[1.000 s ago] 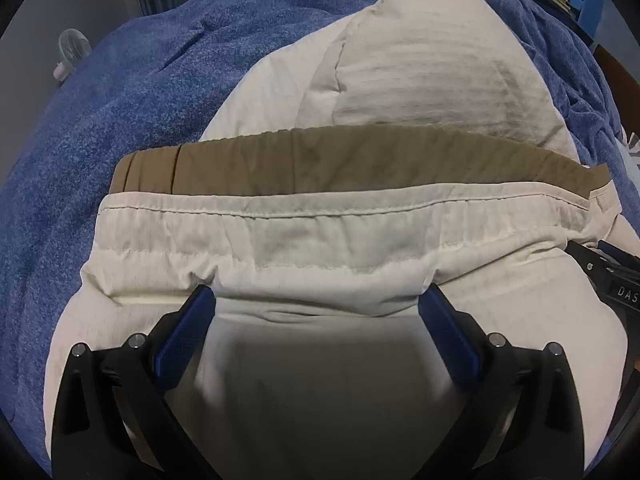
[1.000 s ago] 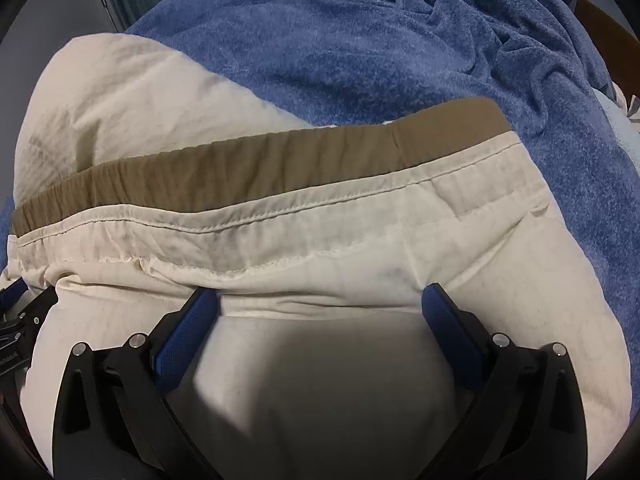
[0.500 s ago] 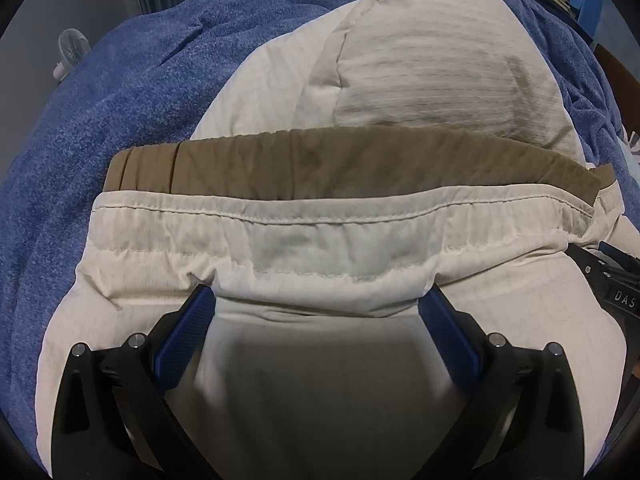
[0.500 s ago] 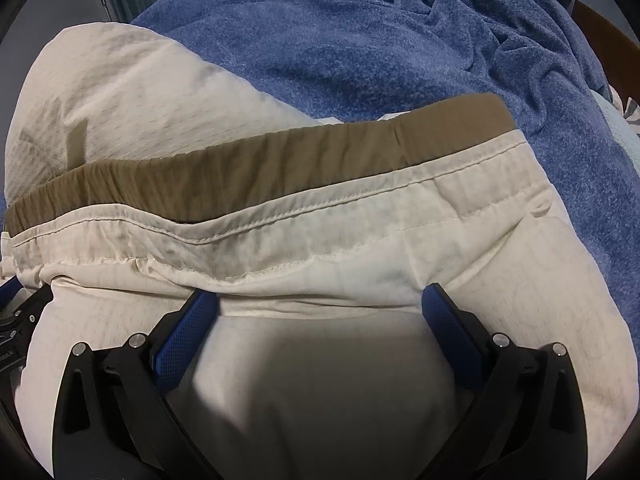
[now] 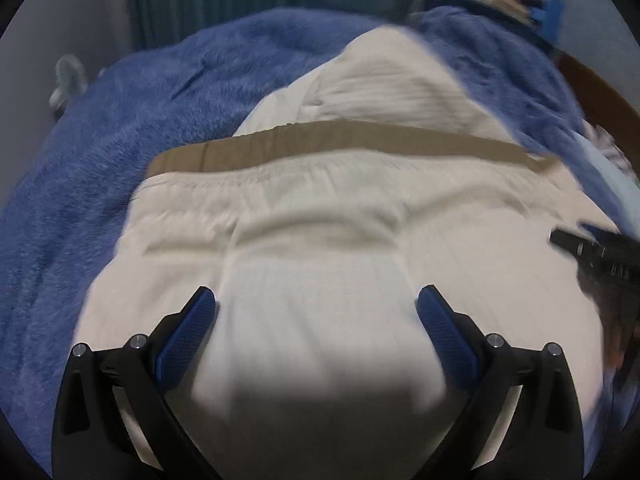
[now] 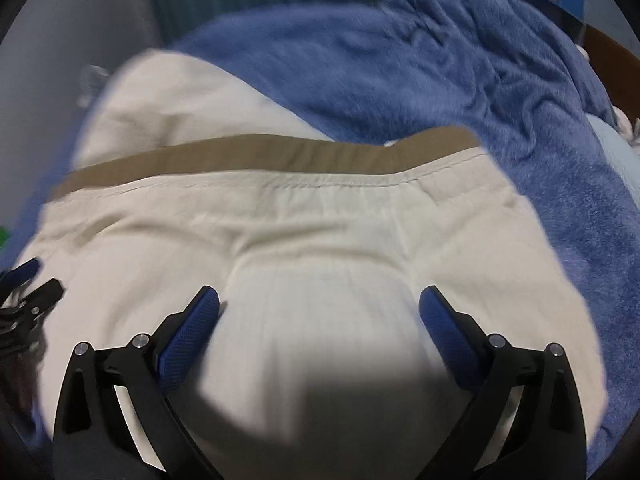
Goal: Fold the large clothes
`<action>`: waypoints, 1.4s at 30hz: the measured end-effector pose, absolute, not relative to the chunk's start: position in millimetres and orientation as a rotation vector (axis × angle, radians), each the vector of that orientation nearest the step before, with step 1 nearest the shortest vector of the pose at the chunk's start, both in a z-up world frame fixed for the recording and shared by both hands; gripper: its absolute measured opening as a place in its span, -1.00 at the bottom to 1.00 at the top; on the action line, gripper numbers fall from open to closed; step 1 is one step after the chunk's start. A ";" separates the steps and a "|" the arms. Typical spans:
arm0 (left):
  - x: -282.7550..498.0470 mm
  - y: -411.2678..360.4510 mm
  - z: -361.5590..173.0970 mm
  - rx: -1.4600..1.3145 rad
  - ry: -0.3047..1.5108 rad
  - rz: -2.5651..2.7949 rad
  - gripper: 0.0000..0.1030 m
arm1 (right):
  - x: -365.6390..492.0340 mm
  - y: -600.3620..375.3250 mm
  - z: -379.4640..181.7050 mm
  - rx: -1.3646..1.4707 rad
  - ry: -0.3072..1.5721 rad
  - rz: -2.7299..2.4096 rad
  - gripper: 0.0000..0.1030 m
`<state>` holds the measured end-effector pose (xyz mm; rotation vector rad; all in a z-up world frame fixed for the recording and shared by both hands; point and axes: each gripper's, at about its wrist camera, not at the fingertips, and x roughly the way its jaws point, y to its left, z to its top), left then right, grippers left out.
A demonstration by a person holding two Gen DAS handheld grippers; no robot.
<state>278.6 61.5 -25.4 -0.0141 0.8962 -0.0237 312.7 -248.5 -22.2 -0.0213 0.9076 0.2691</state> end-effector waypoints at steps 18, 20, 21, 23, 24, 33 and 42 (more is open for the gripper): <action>192.8 89.6 -40.0 0.060 0.870 -0.058 0.88 | 210.7 -287.0 -26.0 -0.195 0.789 0.321 0.85; 169.0 90.8 -38.9 0.117 0.850 -0.059 0.88 | 193.4 -294.7 -28.5 -0.219 0.777 0.322 0.85; 164.9 92.4 -41.2 0.120 0.858 -0.064 0.88 | 191.4 -300.4 -36.8 -0.221 0.796 0.310 0.85; 163.6 100.3 -50.3 0.075 0.874 -0.077 0.88 | 196.3 -307.0 -45.0 -0.180 0.815 0.326 0.87; 165.9 104.0 -54.2 0.043 0.879 -0.083 0.88 | 200.1 -308.0 -48.2 -0.165 0.824 0.331 0.87; 152.5 132.2 -25.3 -0.106 0.775 -0.121 0.88 | 191.0 -317.6 -5.9 -0.120 0.726 0.350 0.87; 267.4 199.9 -27.2 -0.199 0.894 -0.117 0.48 | 316.5 -343.2 8.5 -0.111 0.826 0.272 0.78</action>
